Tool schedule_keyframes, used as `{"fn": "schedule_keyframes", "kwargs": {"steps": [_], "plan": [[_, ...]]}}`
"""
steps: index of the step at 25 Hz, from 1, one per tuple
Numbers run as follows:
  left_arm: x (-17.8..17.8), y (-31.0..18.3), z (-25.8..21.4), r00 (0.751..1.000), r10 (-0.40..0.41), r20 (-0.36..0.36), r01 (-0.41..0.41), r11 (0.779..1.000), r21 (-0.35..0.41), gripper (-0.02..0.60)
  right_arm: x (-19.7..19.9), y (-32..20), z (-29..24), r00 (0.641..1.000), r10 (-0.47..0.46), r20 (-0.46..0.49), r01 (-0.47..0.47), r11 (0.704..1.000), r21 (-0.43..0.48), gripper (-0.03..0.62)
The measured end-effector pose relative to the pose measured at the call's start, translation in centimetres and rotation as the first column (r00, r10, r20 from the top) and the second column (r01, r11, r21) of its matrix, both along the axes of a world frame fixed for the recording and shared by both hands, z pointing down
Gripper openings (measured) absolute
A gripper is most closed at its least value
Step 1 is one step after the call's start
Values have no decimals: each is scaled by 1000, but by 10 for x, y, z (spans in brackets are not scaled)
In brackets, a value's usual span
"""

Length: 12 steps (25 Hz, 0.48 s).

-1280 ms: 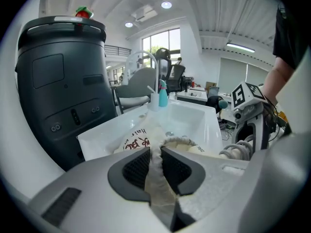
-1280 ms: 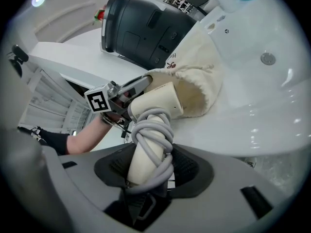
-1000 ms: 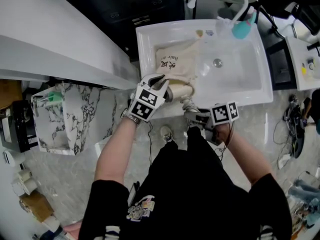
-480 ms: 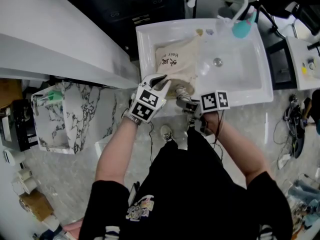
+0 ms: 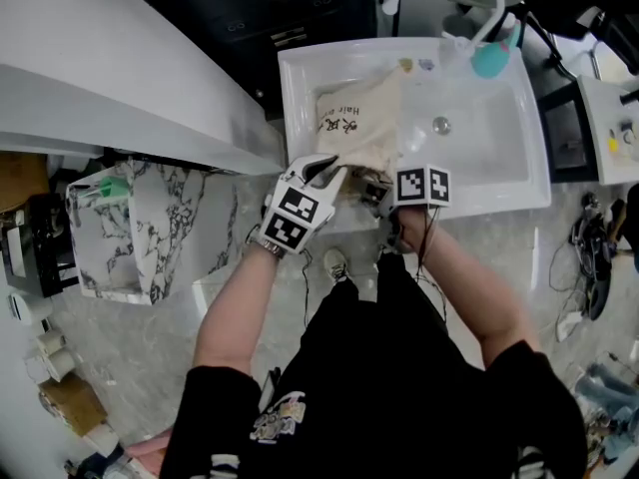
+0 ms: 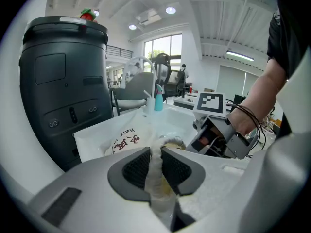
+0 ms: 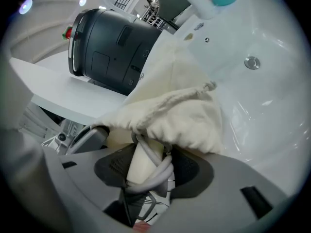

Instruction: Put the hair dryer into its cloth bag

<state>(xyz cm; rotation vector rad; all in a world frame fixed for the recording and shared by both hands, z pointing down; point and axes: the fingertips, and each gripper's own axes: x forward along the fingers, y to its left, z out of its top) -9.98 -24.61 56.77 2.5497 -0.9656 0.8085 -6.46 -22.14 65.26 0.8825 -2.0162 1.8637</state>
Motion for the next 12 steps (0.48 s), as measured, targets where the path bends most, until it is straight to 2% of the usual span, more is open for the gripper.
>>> {"fn": "schedule_keyframes", "kwargs": {"steps": [12], "plan": [[6,7,-5,998,-19,-66,17,999,-34,58,-4,-47,9,987,155,-34,-151,983,101,216]]}}
